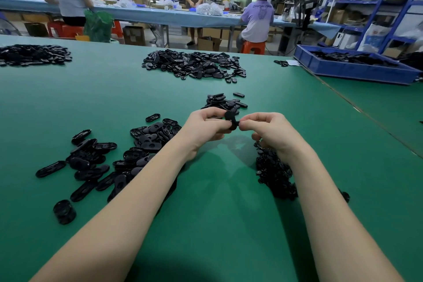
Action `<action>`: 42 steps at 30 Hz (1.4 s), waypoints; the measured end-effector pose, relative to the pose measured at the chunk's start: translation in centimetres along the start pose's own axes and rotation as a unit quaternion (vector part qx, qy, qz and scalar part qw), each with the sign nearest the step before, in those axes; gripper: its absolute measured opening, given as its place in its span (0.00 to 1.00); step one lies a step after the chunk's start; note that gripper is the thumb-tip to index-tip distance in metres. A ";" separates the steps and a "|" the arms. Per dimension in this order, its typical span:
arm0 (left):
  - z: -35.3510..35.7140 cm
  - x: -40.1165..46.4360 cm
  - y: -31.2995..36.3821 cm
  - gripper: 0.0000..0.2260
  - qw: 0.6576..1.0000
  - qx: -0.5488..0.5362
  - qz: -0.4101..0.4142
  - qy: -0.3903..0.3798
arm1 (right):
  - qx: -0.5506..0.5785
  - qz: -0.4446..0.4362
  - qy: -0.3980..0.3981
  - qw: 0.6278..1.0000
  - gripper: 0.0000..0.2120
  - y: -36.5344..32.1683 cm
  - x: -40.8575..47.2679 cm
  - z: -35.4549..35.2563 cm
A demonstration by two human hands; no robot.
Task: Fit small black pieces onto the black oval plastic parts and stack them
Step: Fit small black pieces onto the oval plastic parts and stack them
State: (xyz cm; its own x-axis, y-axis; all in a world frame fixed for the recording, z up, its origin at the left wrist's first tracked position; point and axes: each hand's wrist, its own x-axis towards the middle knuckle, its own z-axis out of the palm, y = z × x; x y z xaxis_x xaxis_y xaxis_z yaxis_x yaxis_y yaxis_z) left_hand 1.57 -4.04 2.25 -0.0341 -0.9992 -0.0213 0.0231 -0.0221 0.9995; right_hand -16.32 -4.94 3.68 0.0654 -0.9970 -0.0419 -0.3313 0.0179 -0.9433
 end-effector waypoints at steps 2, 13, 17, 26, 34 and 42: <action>-0.1 0.0 0.0 0.07 1.000 0.009 0.013 0.007 | -0.001 0.005 0.000 1.000 0.02 -0.1 0.1 0.0; 0.3 -0.4 0.0 0.12 0.996 0.018 0.080 -0.027 | 0.018 0.035 0.027 0.999 0.01 0.3 0.6 0.1; 0.2 -0.4 0.0 0.12 0.993 0.052 0.096 -0.032 | 0.017 0.050 0.023 0.998 0.03 0.5 0.7 0.0; 0.2 -0.2 -0.1 0.11 0.986 0.101 0.130 -0.027 | 0.038 0.071 0.009 0.997 0.02 0.7 0.9 -0.1; 0.1 -0.3 0.0 0.09 0.993 0.048 0.101 -0.037 | 0.004 0.026 0.031 0.999 0.06 0.2 0.3 -0.2; -0.7 -0.4 0.4 0.08 0.997 -0.044 0.010 -0.065 | -0.006 0.013 -0.001 1.000 0.09 0.0 -0.4 -0.2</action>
State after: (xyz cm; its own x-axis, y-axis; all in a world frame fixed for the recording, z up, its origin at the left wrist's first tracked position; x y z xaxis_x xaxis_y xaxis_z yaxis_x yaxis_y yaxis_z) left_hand 2.25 -3.71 2.68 -0.1615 -0.9869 0.0073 0.1122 -0.0110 0.9936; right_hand -16.56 -4.59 3.81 0.0578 -0.9961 -0.0672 -0.3442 0.0433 -0.9379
